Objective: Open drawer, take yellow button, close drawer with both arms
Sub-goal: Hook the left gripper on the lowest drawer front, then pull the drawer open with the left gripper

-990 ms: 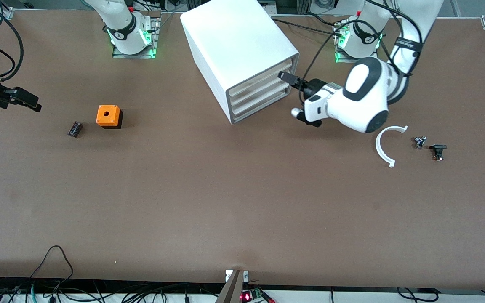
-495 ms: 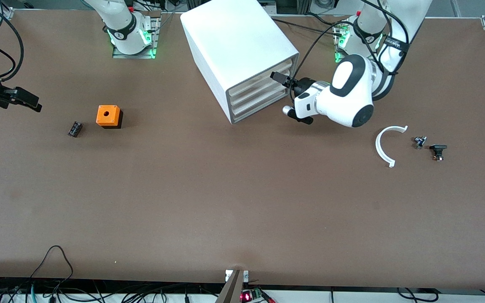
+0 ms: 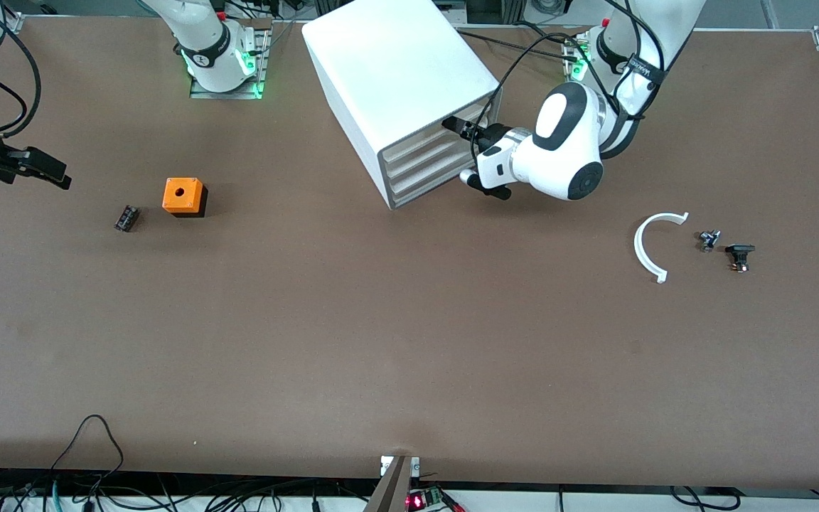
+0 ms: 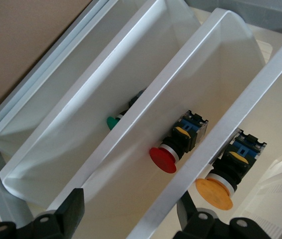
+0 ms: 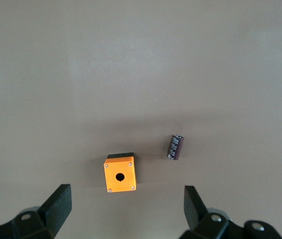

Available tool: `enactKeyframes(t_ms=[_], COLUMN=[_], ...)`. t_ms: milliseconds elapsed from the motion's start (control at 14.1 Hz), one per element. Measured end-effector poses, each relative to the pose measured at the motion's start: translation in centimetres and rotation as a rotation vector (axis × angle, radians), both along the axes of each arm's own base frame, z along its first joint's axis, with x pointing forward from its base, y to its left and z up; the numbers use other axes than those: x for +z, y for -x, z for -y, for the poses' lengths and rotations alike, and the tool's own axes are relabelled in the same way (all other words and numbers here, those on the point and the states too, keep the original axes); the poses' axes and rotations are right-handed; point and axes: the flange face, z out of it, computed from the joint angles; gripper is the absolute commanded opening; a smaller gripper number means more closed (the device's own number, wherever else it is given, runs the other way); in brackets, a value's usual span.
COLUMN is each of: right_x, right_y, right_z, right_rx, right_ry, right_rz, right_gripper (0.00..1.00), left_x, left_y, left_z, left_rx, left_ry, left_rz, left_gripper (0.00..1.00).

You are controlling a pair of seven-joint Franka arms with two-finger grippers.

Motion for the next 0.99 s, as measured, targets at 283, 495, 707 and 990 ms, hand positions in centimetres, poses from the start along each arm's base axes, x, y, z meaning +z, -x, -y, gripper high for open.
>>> enactKeyframes(t_ms=[283,495,707,990], right_x=[0.0,0.0,0.0,0.0], right_y=[0.0,0.0,0.0,0.0], right_z=[-0.2,-0.3,-0.2,-0.2], right_rx=[0.004,0.007,0.008,0.010], right_ry=[0.000,0.006,0.011,0.011], right_rz=[0.000,-0.001,-0.001,-0.001], right_gripper=[1.00,1.00,1.00,1.00], left_x=[0.8,1.7,3.4,3.8], left_y=[-0.6,-2.2,-6.2,-8.6], left_z=[-0.2,-1.6,-5.2,-8.3], left_rx=[-0.001,-0.001,0.060,0.121], left_ry=[0.014,0.002,-0.022,-0.046], left_rz=[0.017,0.080,0.220,0.295], left_gripper=[0.00,0.00,0.00,0.99])
